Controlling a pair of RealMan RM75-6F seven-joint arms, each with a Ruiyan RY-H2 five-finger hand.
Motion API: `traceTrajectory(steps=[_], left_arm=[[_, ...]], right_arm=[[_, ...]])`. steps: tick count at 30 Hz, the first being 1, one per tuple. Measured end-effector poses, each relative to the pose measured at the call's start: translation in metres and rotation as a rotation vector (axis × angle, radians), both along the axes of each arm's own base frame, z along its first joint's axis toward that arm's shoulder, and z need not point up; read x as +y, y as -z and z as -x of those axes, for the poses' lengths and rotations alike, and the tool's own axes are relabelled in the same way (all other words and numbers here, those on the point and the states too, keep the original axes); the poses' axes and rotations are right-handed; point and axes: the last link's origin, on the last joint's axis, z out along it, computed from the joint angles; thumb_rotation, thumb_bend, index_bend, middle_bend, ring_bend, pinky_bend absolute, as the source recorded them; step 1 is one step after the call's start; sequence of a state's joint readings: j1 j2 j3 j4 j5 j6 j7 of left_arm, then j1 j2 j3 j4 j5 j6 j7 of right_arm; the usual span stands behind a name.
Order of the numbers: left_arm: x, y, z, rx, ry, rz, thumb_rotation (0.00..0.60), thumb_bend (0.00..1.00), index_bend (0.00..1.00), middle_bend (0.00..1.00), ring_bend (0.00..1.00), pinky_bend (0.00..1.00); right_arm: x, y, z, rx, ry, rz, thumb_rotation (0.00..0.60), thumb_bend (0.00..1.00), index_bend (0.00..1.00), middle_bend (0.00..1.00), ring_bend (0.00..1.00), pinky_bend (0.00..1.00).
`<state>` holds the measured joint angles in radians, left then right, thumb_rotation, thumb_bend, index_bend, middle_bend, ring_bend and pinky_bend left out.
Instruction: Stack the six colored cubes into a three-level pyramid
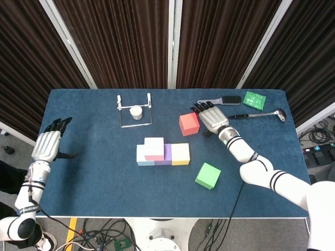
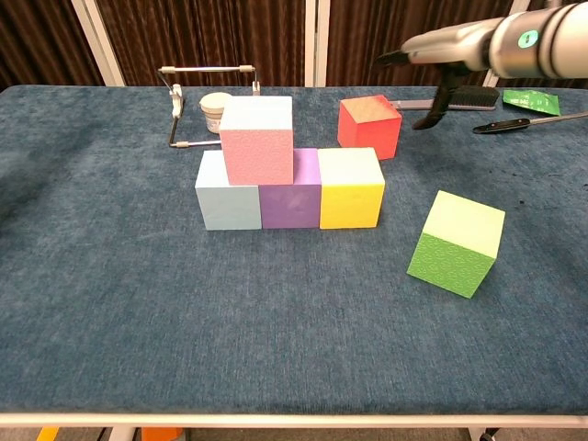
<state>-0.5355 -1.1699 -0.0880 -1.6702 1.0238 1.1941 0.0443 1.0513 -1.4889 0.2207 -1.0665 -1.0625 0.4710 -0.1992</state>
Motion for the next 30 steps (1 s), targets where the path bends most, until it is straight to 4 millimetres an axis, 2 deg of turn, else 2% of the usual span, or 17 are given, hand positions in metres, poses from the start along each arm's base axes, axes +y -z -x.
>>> traceTrajectory(steps=[5, 8, 12, 14, 19, 23, 26, 30], left_arm=[[-0.007, -0.003, 0.006, 0.009, 0.006, -0.013, 0.6, 0.03, 0.07, 0.11, 0.0, 0.14], [-0.009, -0.003, 0.007, 0.006, 0.006, -0.013, 0.6, 0.03, 0.07, 0.11, 0.0, 0.14], [-0.011, -0.002, 0.008, -0.002, 0.01, -0.007, 0.6, 0.03, 0.07, 0.11, 0.0, 0.14], [-0.012, -0.001, 0.008, -0.006, 0.011, -0.004, 0.6, 0.03, 0.07, 0.11, 0.0, 0.14], [-0.015, 0.001, 0.01, -0.004, 0.012, 0.0, 0.6, 0.03, 0.07, 0.11, 0.0, 0.14], [-0.014, 0.001, 0.008, -0.028, 0.017, -0.005, 0.6, 0.03, 0.07, 0.11, 0.0, 0.14], [-0.014, 0.001, 0.006, -0.036, 0.029, -0.007, 0.6, 0.03, 0.07, 0.11, 0.0, 0.14], [-0.016, 0.0, 0.003, -0.047, 0.039, -0.008, 0.6, 0.03, 0.07, 0.11, 0.0, 0.14]], right_arm=[[-0.009, 0.02, -0.012, 0.001, 0.0, -0.01, 0.6, 0.17, 0.0, 0.04, 0.0, 0.0], [-0.014, 0.03, -0.018, -0.01, 0.006, -0.011, 0.6, 0.19, 0.0, 0.15, 0.0, 0.0], [-0.015, 0.037, -0.025, -0.034, 0.002, -0.01, 0.6, 0.23, 0.0, 0.36, 0.0, 0.0], [-0.014, 0.038, -0.025, -0.032, 0.002, -0.018, 0.6, 0.25, 0.0, 0.41, 0.0, 0.0], [-0.013, 0.027, -0.026, -0.029, -0.025, -0.001, 0.6, 0.28, 0.0, 0.45, 0.0, 0.0], [-0.01, 0.008, -0.033, -0.049, -0.06, 0.024, 0.6, 0.28, 0.0, 0.47, 0.0, 0.0], [-0.003, -0.009, -0.043, -0.06, -0.093, 0.032, 0.6, 0.27, 0.0, 0.47, 0.0, 0.0], [0.018, -0.029, -0.063, -0.102, -0.113, 0.026, 0.6, 0.26, 0.0, 0.5, 0.02, 0.0]])
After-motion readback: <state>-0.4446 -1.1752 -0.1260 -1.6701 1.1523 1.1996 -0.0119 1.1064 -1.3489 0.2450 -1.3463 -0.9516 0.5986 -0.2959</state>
